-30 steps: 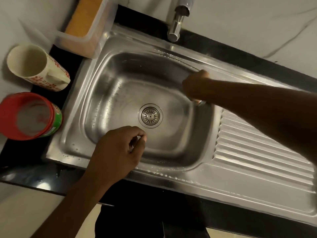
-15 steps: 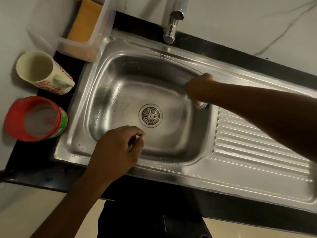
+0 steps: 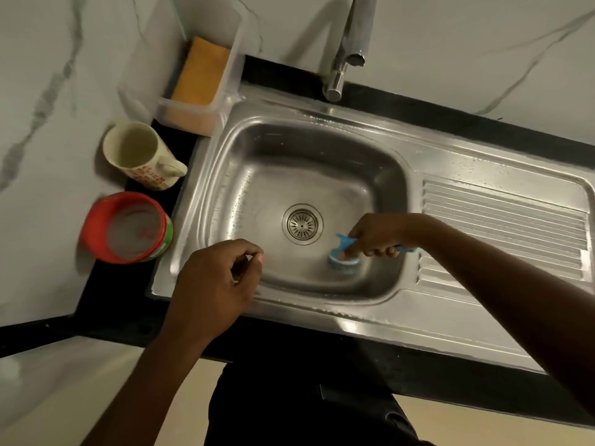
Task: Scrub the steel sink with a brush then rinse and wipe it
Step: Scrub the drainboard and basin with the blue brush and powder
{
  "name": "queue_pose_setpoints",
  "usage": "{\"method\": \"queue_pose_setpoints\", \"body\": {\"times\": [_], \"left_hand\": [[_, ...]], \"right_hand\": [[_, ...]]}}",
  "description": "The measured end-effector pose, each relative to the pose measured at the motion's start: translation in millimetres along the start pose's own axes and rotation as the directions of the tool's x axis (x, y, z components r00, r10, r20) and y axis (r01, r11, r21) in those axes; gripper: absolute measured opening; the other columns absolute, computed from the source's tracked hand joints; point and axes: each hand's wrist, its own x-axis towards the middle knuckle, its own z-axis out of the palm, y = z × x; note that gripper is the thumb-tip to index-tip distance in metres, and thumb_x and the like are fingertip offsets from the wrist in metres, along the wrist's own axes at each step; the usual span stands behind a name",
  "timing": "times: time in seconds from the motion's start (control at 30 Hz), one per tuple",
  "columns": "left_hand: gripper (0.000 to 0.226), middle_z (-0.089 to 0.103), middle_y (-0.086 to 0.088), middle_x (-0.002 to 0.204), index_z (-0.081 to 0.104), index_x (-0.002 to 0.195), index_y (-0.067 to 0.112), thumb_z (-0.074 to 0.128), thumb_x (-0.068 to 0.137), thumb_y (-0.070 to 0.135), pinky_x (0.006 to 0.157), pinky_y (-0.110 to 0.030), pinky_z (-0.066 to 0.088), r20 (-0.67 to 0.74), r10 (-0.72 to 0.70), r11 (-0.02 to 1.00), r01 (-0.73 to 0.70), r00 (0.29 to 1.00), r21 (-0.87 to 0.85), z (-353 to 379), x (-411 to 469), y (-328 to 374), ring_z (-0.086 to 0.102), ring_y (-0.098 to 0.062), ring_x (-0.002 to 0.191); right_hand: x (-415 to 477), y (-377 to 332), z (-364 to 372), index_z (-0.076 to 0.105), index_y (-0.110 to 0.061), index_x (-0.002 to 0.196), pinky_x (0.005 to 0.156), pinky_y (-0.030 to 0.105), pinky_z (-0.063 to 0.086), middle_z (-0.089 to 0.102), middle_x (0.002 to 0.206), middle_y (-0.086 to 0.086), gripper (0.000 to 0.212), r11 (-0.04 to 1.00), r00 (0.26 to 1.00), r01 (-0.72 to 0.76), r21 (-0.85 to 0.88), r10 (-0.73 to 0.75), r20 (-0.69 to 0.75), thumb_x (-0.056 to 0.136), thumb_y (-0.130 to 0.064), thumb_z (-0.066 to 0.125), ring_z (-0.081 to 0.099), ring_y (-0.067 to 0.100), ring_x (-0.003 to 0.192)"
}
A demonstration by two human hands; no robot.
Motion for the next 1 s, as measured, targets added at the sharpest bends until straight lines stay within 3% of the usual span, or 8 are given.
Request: {"method": "queue_pose_setpoints", "body": {"times": [0.1, 0.2, 0.43, 0.57, 0.67, 0.8, 0.9, 1.0], "left_hand": [[0.008, 0.073, 0.017, 0.081, 0.077, 0.098, 0.026, 0.07, 0.099, 0.025, 0.071, -0.029, 0.06, -0.026, -0.028, 1.0, 0.028, 0.999, -0.011, -17, -6, -5, 0.071, -0.006, 0.079], [0.009, 0.072, 0.015, 0.078, 0.077, 0.097, 0.025, 0.069, 0.1, 0.026, 0.069, -0.031, 0.059, -0.072, -0.05, 0.999, 0.049, 0.996, -0.014, -34, -12, -10, 0.071, -0.009, 0.076], [0.01, 0.071, 0.015, 0.08, 0.075, 0.101, 0.025, 0.069, 0.098, 0.032, 0.072, -0.023, 0.059, -0.174, -0.118, 0.992, 0.124, 0.978, 0.025, -64, -30, -29, 0.07, -0.004, 0.078], [0.017, 0.072, 0.015, 0.081, 0.074, 0.103, 0.024, 0.065, 0.098, 0.038, 0.075, -0.019, 0.056, -0.225, -0.151, 0.986, 0.162, 0.963, 0.029, -77, -40, -41, 0.07, -0.002, 0.078], [0.018, 0.072, 0.011, 0.077, 0.074, 0.095, 0.02, 0.065, 0.099, 0.036, 0.074, -0.027, 0.059, -0.272, -0.155, 0.985, 0.17, 0.95, 0.033, -86, -49, -51, 0.07, -0.007, 0.074], [0.02, 0.072, 0.011, 0.077, 0.075, 0.095, 0.019, 0.064, 0.1, 0.036, 0.075, -0.03, 0.061, -0.288, -0.165, 0.981, 0.186, 0.943, 0.049, -95, -57, -63, 0.071, -0.008, 0.072], [0.018, 0.072, 0.011, 0.076, 0.075, 0.095, 0.019, 0.064, 0.101, 0.033, 0.072, -0.03, 0.061, -0.296, -0.132, 0.984, 0.161, 0.946, 0.074, -99, -59, -66, 0.07, -0.007, 0.07], [0.025, 0.072, 0.01, 0.077, 0.076, 0.097, 0.017, 0.061, 0.099, 0.038, 0.072, -0.028, 0.06, -0.3, -0.123, 0.985, 0.153, 0.946, 0.076, -100, -58, -68, 0.07, -0.006, 0.071]], "right_hand": [[-19, -28, 5, 0.076, -0.013, 0.108, 0.045, 0.022, 0.034, 0.055, 0.07, 0.002, 0.036, 0.919, 0.98, 0.198, 0.34, -0.191, -0.056, 0.093, -0.046, 0.072, 0.04, 0.009, 0.051], [-32, -74, 17, 0.076, -0.018, 0.109, 0.045, 0.023, 0.037, 0.057, 0.075, 0.006, 0.033, 0.83, 0.915, 0.403, 0.386, -0.362, -0.177, 0.096, -0.047, 0.068, 0.043, 0.01, 0.051], [-35, -197, 49, 0.073, -0.019, 0.127, 0.053, 0.013, 0.045, 0.074, 0.088, -0.001, 0.034, 0.668, 0.595, 0.741, -0.069, -0.701, -0.392, 0.099, -0.039, 0.068, 0.059, -0.001, 0.054], [-21, -252, 71, 0.069, -0.021, 0.134, 0.07, 0.009, 0.046, 0.072, 0.104, -0.009, 0.042, 0.567, 0.467, 0.764, -0.308, -0.815, -0.344, 0.095, -0.037, 0.073, 0.064, -0.004, 0.08], [-4, -282, 88, 0.071, -0.026, 0.13, 0.085, 0.028, 0.053, 0.072, 0.112, -0.004, 0.04, 0.531, 0.453, 0.742, -0.41, -0.847, -0.278, 0.091, -0.034, 0.069, 0.065, 0.011, 0.099], [12, -308, 107, 0.07, -0.017, 0.118, 0.068, 0.033, 0.05, 0.069, 0.098, 0.0, 0.028, 0.457, 0.486, 0.585, -0.67, -0.859, -0.161, 0.096, -0.031, 0.061, 0.065, 0.019, 0.089], [19, -313, 116, 0.068, -0.019, 0.115, 0.053, 0.026, 0.036, 0.059, 0.088, -0.006, 0.025, 0.428, 0.492, 0.54, -0.725, -0.859, -0.141, 0.097, -0.035, 0.061, 0.063, 0.017, 0.08], [22, -313, 120, 0.067, -0.02, 0.117, 0.053, 0.024, 0.034, 0.054, 0.088, -0.008, 0.027, 0.438, 0.504, 0.524, -0.731, -0.851, -0.149, 0.097, -0.036, 0.061, 0.059, 0.015, 0.08]]}}
